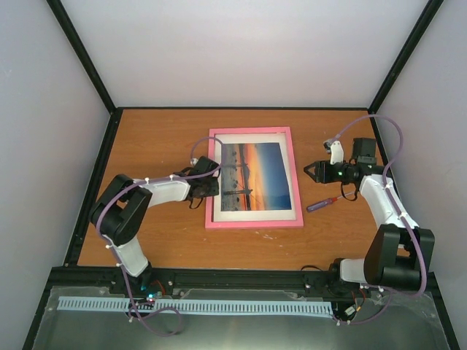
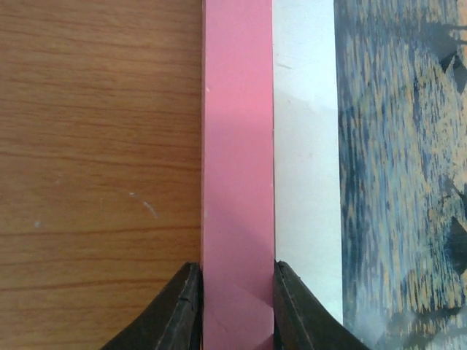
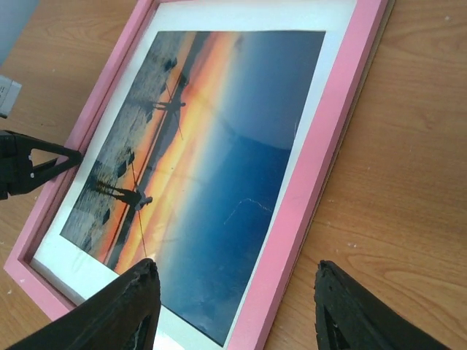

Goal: Take the photo out of the frame

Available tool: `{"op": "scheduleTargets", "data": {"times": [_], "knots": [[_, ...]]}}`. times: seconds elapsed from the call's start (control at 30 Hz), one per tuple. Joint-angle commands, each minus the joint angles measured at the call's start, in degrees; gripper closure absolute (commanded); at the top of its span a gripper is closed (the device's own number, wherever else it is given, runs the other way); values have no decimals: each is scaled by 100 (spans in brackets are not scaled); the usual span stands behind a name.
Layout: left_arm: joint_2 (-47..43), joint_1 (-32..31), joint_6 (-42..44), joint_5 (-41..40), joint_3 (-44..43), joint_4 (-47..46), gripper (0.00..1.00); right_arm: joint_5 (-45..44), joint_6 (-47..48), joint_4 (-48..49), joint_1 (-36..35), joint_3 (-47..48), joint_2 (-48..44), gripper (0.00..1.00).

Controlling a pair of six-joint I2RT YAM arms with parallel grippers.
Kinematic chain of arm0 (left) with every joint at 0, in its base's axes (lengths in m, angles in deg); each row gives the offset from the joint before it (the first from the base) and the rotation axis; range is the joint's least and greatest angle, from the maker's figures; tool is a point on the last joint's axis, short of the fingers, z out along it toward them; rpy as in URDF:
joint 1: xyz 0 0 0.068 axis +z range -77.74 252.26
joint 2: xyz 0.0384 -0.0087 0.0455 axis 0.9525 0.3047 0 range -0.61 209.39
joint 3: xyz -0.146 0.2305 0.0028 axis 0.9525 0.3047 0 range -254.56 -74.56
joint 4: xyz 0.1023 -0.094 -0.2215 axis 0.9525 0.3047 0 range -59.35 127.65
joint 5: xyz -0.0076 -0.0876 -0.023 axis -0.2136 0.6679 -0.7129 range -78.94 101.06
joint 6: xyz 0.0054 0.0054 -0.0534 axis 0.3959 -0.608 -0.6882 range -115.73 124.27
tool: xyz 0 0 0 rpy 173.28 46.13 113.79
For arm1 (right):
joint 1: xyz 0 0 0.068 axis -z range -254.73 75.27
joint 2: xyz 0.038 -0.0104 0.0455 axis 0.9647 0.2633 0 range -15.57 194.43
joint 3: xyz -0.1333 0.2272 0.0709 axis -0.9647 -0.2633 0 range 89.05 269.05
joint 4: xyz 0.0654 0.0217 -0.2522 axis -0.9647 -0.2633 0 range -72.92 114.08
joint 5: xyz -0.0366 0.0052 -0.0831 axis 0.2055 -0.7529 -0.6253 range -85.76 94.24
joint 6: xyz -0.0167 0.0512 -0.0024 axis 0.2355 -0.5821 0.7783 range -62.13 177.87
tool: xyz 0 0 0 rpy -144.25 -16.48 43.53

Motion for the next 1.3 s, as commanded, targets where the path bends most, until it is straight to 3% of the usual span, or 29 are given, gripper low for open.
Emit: {"op": "scheduleTargets", "data": {"times": [0.0, 0.17, 0.37, 0.6, 0.73, 0.87, 1.27], "knots": [[-423, 50, 90, -212, -412, 197, 90, 2, 228, 65, 39, 99, -171, 43], [-604, 50, 186, -289, -596, 350, 91, 25, 325, 26, 45, 135, -146, 43], [-723, 191, 474, -485, -742, 632, 99, 95, 373, -15, 48, 149, -177, 43], [-893, 1222, 1444, 248, -1087, 1037, 99, 148, 448, -42, 51, 152, -232, 43], [-973, 1973, 1999, 1164, -1292, 1325, 99, 226, 476, -64, 53, 160, -267, 43], [-929, 2159, 2524, 1763, -1384, 1608, 99, 266, 521, -73, 61, 161, -281, 43], [-1177, 2485, 2554, 510, -810, 2046, 99, 390, 532, -135, 104, 168, -312, 42]]}}
